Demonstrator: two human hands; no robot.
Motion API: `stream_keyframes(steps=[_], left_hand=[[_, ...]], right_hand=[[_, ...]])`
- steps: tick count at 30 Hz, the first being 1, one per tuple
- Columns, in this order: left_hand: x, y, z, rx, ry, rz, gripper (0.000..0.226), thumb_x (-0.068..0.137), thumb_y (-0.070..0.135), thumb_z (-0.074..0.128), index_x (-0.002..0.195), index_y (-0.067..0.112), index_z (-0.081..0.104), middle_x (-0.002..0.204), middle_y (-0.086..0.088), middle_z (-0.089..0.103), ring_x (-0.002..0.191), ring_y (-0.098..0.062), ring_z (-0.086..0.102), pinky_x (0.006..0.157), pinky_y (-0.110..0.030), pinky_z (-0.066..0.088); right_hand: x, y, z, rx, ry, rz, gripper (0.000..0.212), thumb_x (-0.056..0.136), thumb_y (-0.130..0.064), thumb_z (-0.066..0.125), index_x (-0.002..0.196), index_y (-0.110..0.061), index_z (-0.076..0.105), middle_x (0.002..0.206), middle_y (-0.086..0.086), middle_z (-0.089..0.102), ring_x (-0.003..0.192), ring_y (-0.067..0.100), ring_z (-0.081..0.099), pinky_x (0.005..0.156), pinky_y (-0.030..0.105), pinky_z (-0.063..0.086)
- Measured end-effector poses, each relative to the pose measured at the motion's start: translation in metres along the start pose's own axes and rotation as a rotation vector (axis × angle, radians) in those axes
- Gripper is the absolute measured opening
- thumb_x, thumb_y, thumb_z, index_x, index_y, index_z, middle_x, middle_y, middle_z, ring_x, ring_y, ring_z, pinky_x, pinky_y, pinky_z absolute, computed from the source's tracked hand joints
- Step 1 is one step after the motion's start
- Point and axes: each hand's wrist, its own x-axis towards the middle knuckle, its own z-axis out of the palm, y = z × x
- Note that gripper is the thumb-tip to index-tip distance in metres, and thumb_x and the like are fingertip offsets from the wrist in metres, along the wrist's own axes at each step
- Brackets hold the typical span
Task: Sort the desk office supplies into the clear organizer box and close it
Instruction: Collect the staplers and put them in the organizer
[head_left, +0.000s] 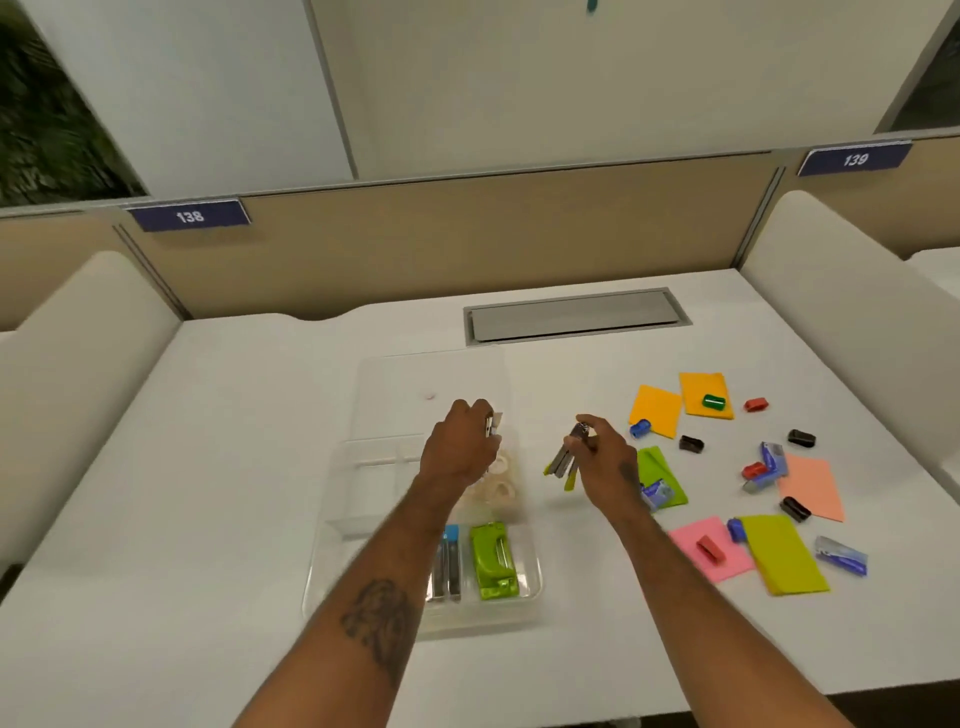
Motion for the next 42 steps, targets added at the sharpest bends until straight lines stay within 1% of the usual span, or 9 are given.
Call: stream_keyframes(steps=[11, 16, 24, 28, 30, 32, 34, 35, 42], left_hand=[[-0.093, -0.081, -0.005, 0.019, -0.081, -0.159, 0.033, 0.082, 0.03, 0.065, 0.114, 0.021, 0.06, 0.111, -0.009, 0.055, 0.101, -0.029, 0.059, 0.084, -0.035, 0.051], [-0.11, -0.091, 0.005, 0.048, -0.114, -0.192, 0.032, 0.082, 0.032, 0.066, 0.111, 0.02, 0.061, 0.11, -0.008, 0.057, 0.097, -0.027, 0.06, 0.08, -0.033, 0.049], [-0.122, -0.099, 0.004, 0.12, -0.047, -0.213, 0.033, 0.088, 0.031, 0.058, 0.121, 0.025, 0.058, 0.118, -0.002, 0.054, 0.104, -0.027, 0.062, 0.083, -0.038, 0.051], [-0.12, -0.106, -0.009, 0.152, 0.011, -0.209, 0.036, 0.087, 0.023, 0.057, 0.123, 0.018, 0.057, 0.125, -0.003, 0.051, 0.109, -0.025, 0.057, 0.084, -0.041, 0.052], [-0.121, -0.109, -0.013, 0.16, 0.029, -0.207, 0.041, 0.088, 0.021, 0.054, 0.129, 0.018, 0.054, 0.132, -0.002, 0.048, 0.116, -0.024, 0.053, 0.088, -0.041, 0.051], [-0.122, -0.113, -0.014, 0.194, 0.04, -0.193, 0.044, 0.089, 0.023, 0.052, 0.133, 0.018, 0.049, 0.139, -0.003, 0.043, 0.121, -0.025, 0.048, 0.091, -0.041, 0.049], [-0.123, -0.115, -0.014, 0.228, 0.045, -0.179, 0.047, 0.091, 0.027, 0.051, 0.137, 0.018, 0.044, 0.147, -0.004, 0.036, 0.129, -0.027, 0.042, 0.095, -0.042, 0.045], [-0.124, -0.116, -0.014, 0.236, 0.046, -0.176, 0.049, 0.092, 0.029, 0.05, 0.139, 0.018, 0.041, 0.151, -0.006, 0.031, 0.133, -0.027, 0.038, 0.098, -0.043, 0.043], [-0.127, -0.118, -0.009, 0.323, 0.048, -0.107, 0.066, 0.1, 0.049, 0.034, 0.154, 0.02, 0.01, 0.163, -0.011, -0.002, 0.151, -0.028, -0.004, 0.12, -0.05, 0.012]], right_hand=[[-0.068, -0.037, 0.074, 0.092, -0.12, 0.016, 0.028, 0.088, -0.024, 0.065, 0.117, -0.022, 0.063, 0.105, 0.004, 0.069, 0.086, 0.014, 0.061, 0.073, 0.021, 0.043], [-0.076, -0.048, 0.08, 0.077, -0.219, -0.01, 0.023, 0.087, -0.029, 0.066, 0.11, -0.027, 0.065, 0.09, -0.002, 0.069, 0.077, 0.004, 0.063, 0.062, 0.015, 0.043], [-0.09, -0.048, 0.098, -0.028, -0.416, -0.037, 0.024, 0.086, -0.028, 0.066, 0.109, -0.024, 0.065, 0.092, 0.002, 0.07, 0.084, 0.017, 0.065, 0.079, 0.027, 0.05], [-0.095, -0.047, 0.107, -0.124, -0.497, -0.081, 0.022, 0.087, -0.03, 0.065, 0.108, -0.024, 0.066, 0.086, -0.006, 0.062, 0.073, 0.004, 0.057, 0.06, 0.015, 0.04], [-0.098, -0.047, 0.11, -0.177, -0.55, -0.108, 0.024, 0.088, -0.032, 0.063, 0.11, -0.024, 0.066, 0.093, -0.003, 0.064, 0.076, 0.005, 0.058, 0.056, 0.009, 0.038], [-0.1, -0.045, 0.113, -0.27, -0.578, -0.15, 0.031, 0.09, -0.035, 0.06, 0.119, -0.025, 0.062, 0.115, 0.002, 0.063, 0.095, 0.009, 0.059, 0.072, 0.009, 0.046], [-0.099, -0.043, 0.115, -0.397, -0.533, -0.21, 0.038, 0.092, -0.039, 0.055, 0.128, -0.028, 0.056, 0.133, 0.001, 0.054, 0.122, 0.018, 0.047, 0.1, 0.03, 0.042], [-0.099, -0.042, 0.115, -0.408, -0.499, -0.219, 0.039, 0.093, -0.04, 0.053, 0.13, -0.028, 0.054, 0.137, 0.001, 0.05, 0.129, 0.02, 0.041, 0.106, 0.036, 0.037], [-0.094, -0.035, 0.107, -0.493, -0.333, -0.2, 0.058, 0.092, -0.061, 0.039, 0.142, -0.032, 0.037, 0.156, 0.003, 0.027, 0.144, 0.021, 0.019, 0.115, 0.042, 0.024]])
